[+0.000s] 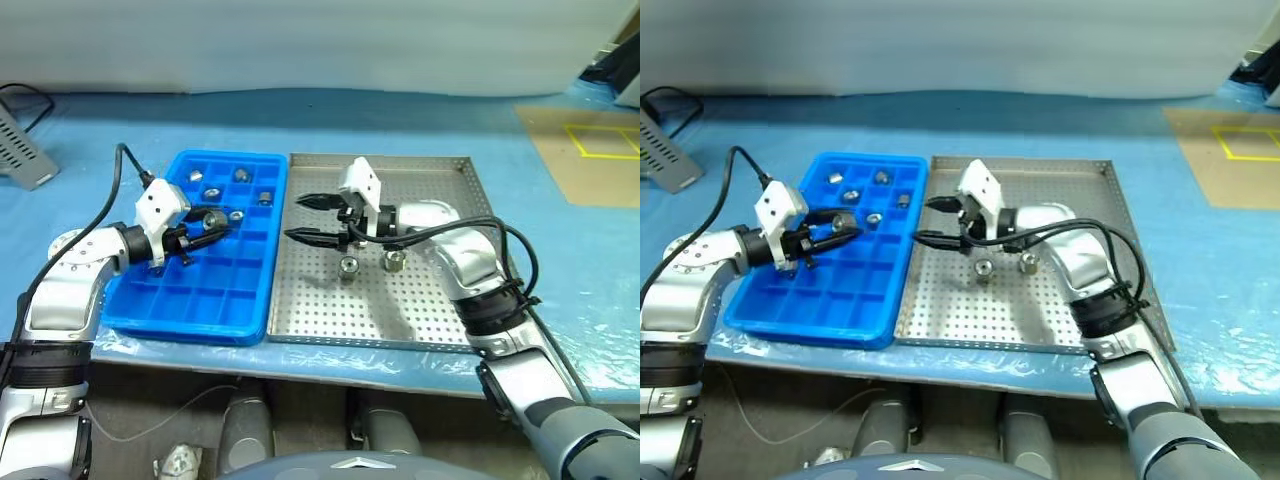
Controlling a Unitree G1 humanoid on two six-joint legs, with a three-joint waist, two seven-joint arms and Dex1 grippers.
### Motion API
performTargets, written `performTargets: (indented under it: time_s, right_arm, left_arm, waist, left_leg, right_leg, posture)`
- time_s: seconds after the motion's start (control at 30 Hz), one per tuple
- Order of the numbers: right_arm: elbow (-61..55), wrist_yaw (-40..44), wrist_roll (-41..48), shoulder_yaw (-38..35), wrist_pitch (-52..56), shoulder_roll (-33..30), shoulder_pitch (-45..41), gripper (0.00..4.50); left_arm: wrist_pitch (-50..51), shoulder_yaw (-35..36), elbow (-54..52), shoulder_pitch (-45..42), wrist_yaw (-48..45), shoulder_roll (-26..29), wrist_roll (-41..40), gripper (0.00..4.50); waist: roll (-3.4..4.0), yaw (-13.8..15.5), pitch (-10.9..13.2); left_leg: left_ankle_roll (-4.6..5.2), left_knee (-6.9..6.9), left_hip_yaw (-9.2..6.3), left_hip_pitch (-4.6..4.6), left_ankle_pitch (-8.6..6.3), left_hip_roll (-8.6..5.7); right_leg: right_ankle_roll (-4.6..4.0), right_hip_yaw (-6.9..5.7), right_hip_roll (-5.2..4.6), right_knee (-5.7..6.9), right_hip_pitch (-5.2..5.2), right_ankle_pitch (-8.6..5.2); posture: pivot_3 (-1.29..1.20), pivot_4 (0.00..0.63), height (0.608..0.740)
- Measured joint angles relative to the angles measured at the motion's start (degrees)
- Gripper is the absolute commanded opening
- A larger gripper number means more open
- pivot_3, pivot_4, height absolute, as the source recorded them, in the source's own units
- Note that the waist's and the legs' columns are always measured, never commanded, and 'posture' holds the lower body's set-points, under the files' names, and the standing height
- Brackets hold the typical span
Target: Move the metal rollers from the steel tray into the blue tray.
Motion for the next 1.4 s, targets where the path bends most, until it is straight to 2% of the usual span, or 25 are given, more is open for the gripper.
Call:
performTargets:
  time_s: [0.2, 0.33, 0.53, 0.83, 1.0, 1.23, 1.4]
  right_arm:
    - [4.32, 3.4, -1.5, 0.51, -3.1, 1.75, -2.0, 3.34]
    - [4.75, 4.37, -2.1, 0.51, -3.21, 1.83, -2.0, 3.34]
    - [5.06, 4.11, -3.77, 0.48, -3.64, 1.81, -1.99, 3.34]
    - [5.27, 2.68, -4.77, 0.26, -3.77, 1.74, -1.93, 3.34]
    - [5.07, 1.78, -5.12, 0.18, -3.77, 1.43, -1.29, 3.34]
    - [3.6, -0.03, -5.12, -0.99, -2.83, 0.86, 0.35, 3.34]
    - [-0.18, -2.39, -1.64, -7.51, 1.67, -1.49, 1.2, 3.34]
  left_arm:
    - [-0.86, -0.23, 3.16, 0.94, 8.53, -3.85, 2.16, 1.8]
    - [-1.69, -2.0, 3.8, 1.29, 10.19, -5.11, 3.0, 1.8]
    - [-2.16, -3.71, 7.32, 1.38, 13.35, -4.98, 6.34, 1.8]
    - [-2.67, -3.77, 9.28, 1.32, 13.88, -4.16, 6.3, 1.8]
    - [-2.62, -3.92, 10.16, -0.37, 12.42, -4.26, 5.21, 3.36]
    - [-1.17, -5.53, 7.84, -7.28, 8.59, -5.34, 1.84, 3.36]
    - [0.06, -9.38, 5.85, -12.55, 3.95, -6.16, 0.15, 3.36]
  waist:
    - [-0.04, 1.95, 0.0]
    - [-0.04, 2.37, 0.0]
    - [-0.04, 2.36, -0.01]
    - [-0.05, 2.35, -0.01]
    - [-0.06, 2.34, -0.01]
    - [-0.05, 2.22, -0.01]
    - [-0.06, 2.15, -0.01]
  left_leg:
    - [-0.02, 0.02, -0.09, -0.04, 0.01, -0.01]
    - [-0.07, -0.06, -0.12, -0.05, 0.05, 0.0]
    - [-0.13, -0.13, -0.14, -0.03, 0.09, 0.0]
    - [-0.15, -0.13, -0.14, -0.03, 0.1, 0.0]
    - [-0.17, -0.12, -0.14, -0.03, 0.11, 0.0]
    - [-0.24, -0.09, -0.15, -0.02, 0.16, -0.01]
    - [-0.3, -0.08, -0.14, -0.03, 0.21, -0.04]
  right_leg:
    - [0.01, -0.07, -0.04, -0.01, 0.05, 0.0]
    - [0.0, -0.11, -0.01, 0.0, 0.0, 0.0]
    - [0.0, -0.11, 0.01, 0.0, -0.01, -0.01]
    - [0.0, -0.12, 0.01, 0.0, -0.01, -0.01]
    - [0.0, -0.12, 0.01, 0.03, -0.01, -0.01]
    - [0.0, -0.13, 0.01, 0.09, 0.0, 0.0]
    - [0.0, -0.09, -0.01, 0.07, 0.0, 0.0]
  posture:
    - [0.16, 0.15, 0.74]
    - [0.16, 0.15, 0.74]
    - [0.14, 0.15, 0.74]
    - [0.11, 0.15, 0.74]
    - [0.08, 0.15, 0.74]
    - [0.02, 0.15, 0.74]
    - [-0.04, 0.15, 0.74]
